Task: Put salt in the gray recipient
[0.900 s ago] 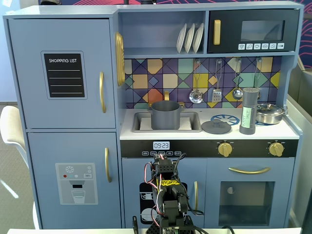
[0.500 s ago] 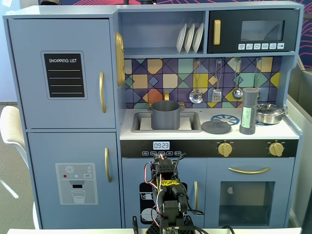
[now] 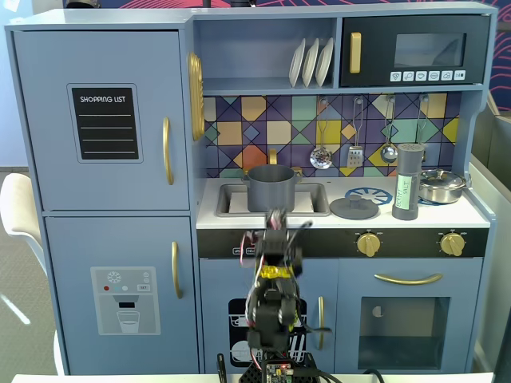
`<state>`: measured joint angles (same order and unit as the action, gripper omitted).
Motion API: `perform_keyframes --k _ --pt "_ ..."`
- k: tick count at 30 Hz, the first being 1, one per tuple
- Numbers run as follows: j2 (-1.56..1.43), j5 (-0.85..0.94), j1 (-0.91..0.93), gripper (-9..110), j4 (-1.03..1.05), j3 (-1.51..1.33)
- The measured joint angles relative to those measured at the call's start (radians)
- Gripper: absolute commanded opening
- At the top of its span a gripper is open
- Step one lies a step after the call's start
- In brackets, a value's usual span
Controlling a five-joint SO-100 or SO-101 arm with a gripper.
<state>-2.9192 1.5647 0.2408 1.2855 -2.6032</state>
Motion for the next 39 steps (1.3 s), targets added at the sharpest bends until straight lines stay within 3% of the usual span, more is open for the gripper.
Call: perform_keyframes --k 4,11,17,22,30,39 --pt "0.058 0.023 0.212 0 -0.143 0.195" --pt "0.186 0.048 0.546 18 -0.655 0.284" --pt "0.388 -0.002 0.673 41 -1.0 0.344" --pt "0.517 -0.031 0.698 49 -1.206 0.345" --pt "0.773 -0.063 0.707 57 -1.318 0.491" --pt "1.063 -0.077 0.707 54 -1.319 0.755"
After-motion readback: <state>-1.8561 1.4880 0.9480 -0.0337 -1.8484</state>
